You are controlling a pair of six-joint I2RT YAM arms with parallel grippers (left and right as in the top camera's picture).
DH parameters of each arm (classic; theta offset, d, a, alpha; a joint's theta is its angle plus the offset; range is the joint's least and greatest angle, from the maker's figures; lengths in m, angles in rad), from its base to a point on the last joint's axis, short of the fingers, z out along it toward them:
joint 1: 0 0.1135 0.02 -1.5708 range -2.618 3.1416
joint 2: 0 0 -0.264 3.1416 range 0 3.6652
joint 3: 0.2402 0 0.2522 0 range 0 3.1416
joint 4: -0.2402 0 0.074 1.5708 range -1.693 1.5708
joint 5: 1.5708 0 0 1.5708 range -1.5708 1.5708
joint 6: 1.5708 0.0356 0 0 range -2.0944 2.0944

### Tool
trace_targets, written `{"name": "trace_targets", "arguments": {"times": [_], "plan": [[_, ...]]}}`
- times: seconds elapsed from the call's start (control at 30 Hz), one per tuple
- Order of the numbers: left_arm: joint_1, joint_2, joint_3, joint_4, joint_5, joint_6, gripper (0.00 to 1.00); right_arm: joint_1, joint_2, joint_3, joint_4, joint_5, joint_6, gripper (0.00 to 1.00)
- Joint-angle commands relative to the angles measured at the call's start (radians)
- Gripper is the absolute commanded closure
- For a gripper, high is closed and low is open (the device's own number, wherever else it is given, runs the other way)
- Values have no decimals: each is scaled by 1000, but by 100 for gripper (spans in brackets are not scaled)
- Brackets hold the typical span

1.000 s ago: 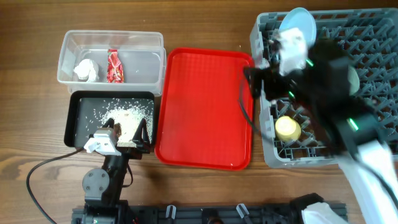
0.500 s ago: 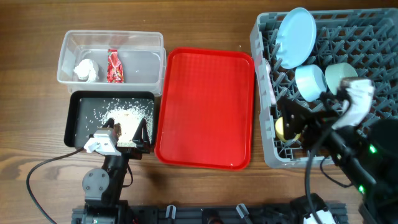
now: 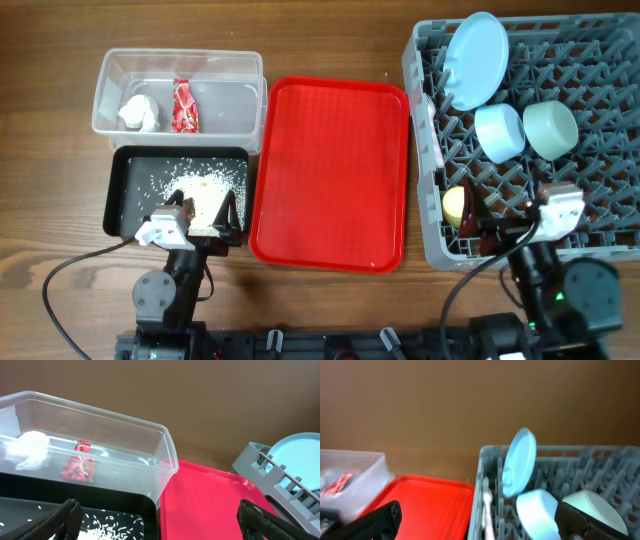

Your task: Sort waste into correct bins and load items into the dishwasher rack

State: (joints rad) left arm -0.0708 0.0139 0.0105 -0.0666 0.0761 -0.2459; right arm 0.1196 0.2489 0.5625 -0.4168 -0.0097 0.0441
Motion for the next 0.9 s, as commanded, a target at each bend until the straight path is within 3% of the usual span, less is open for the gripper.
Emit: {"name": "trace_targets", "arguments": {"times": [0.0,0.17,0.37,0.87], "plan": [[6,-7,-5,-5,1,-5,0,-9,-117,-179,100,13,-15,0],[6,-7,-5,-5,1,-5,0,-9,-238,-357,200,13,-15,0],[6,-7,-5,-5,1,-5,0,-9,-246,-554,464,13,-17,0],[6,-7,-5,-5,1,-5,0,-9,-245,-557,424,10,-18,0]]}}
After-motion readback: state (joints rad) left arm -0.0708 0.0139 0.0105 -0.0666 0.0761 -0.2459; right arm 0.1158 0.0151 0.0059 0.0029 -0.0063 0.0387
